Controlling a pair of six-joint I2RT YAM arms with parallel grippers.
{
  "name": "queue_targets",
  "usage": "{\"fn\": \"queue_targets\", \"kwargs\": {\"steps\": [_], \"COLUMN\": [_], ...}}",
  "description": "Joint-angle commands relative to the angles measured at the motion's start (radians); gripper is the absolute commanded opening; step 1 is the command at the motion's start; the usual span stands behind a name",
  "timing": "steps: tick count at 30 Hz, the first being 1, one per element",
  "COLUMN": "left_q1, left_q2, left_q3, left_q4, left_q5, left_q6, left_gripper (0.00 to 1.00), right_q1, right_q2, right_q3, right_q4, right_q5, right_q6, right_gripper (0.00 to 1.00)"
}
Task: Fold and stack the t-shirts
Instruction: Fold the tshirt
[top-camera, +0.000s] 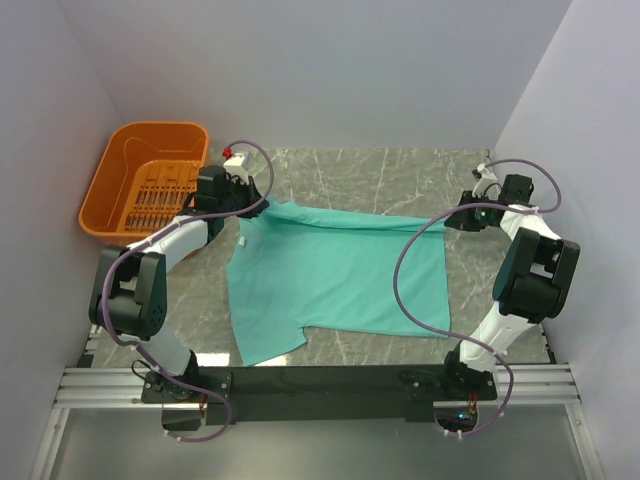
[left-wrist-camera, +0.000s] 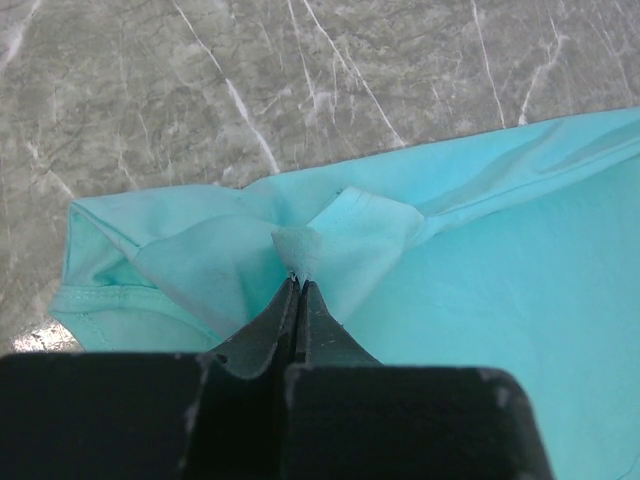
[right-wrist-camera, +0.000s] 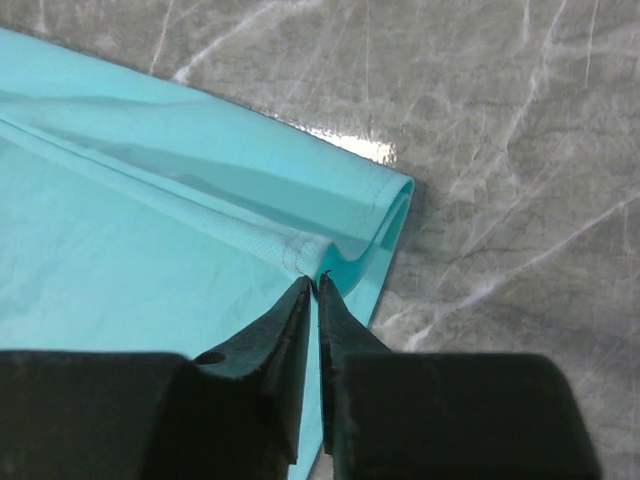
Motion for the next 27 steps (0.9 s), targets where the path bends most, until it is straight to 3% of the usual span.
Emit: {"fn": "queue_targets", "kwargs": {"steps": [1, 3, 6, 14, 27], "left_q1": [-0.005, -0.005, -0.005, -0.010, -0.033], "left_q2": [-0.017, -0.017, -0.017, -0.022, -0.080], "left_q3": [0.009, 0.008, 0.006, 0.002, -0.029], "left_q4": [0.009, 0.006, 0.004, 0.001, -0.045], "left_q5": [-0.004, -0.004, -0.002, 0.016, -0.010], "left_q6": [0.025, 0.028, 0.030, 0.035, 0.071], "left_gripper": [0.01, 0.01, 0.01, 0.01, 0.01], "right_q1": [-0.014, -0.022, -0.032, -0.042, -0.043], "right_q2": [-0.027, -0.058, -0.104, -0.185, -0.182], "right_q3": [0.010, -0.008, -0.035, -0.062, -0.075], "right_q4": [-0.035, -0.035, -0.038, -0.074, -0.072], "right_q5": [0.030, 0.043, 0.050, 0.011, -0.008], "right_q6": [-0.053, -0.065, -0.084, -0.096, -0.084], "right_gripper": [0.21, 0.34, 0.45, 0.47, 0.47]}}
